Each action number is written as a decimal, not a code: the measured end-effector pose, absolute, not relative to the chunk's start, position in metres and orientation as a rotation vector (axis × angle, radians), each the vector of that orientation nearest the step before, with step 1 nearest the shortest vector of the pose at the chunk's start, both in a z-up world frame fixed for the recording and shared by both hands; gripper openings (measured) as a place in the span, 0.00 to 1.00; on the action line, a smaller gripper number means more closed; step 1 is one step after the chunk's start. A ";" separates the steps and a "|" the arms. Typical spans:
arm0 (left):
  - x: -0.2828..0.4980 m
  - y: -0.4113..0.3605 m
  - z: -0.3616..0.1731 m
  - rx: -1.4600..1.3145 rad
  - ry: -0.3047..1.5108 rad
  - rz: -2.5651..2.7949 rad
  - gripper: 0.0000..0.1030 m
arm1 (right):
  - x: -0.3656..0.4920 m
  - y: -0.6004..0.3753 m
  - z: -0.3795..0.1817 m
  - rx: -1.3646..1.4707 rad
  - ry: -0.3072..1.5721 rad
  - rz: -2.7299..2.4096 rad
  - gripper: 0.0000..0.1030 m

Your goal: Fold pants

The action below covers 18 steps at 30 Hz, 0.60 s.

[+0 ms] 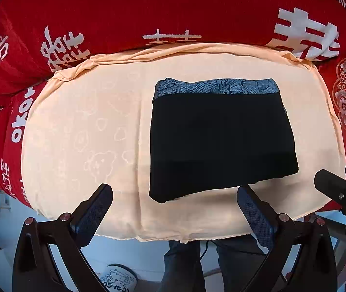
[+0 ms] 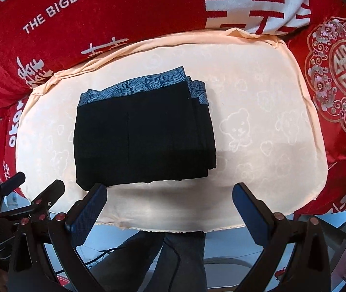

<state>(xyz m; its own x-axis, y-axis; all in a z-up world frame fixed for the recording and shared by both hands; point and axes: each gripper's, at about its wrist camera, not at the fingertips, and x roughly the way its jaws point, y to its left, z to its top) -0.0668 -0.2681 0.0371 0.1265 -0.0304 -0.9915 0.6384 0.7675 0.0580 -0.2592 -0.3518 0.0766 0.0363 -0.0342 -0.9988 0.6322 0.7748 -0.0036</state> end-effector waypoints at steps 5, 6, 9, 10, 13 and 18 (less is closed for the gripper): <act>-0.064 -0.268 0.039 0.533 1.371 -0.517 1.00 | -0.256 -0.348 0.080 0.504 1.454 -0.548 1.00; -0.064 -0.268 0.040 0.533 1.371 -0.517 1.00 | -0.256 -0.347 0.080 0.502 1.453 -0.548 1.00; -0.063 -0.268 0.041 0.535 1.367 -0.518 1.00 | -0.255 -0.347 0.080 0.498 1.455 -0.550 1.00; -0.063 -0.268 0.041 0.535 1.364 -0.519 1.00 | -0.255 -0.347 0.081 0.499 1.455 -0.550 1.00; -0.063 -0.268 0.042 0.534 1.363 -0.516 1.00 | -0.255 -0.346 0.081 0.503 1.455 -0.549 1.00; -0.063 -0.269 0.042 0.537 1.362 -0.516 1.00 | -0.255 -0.344 0.081 0.495 1.454 -0.548 1.00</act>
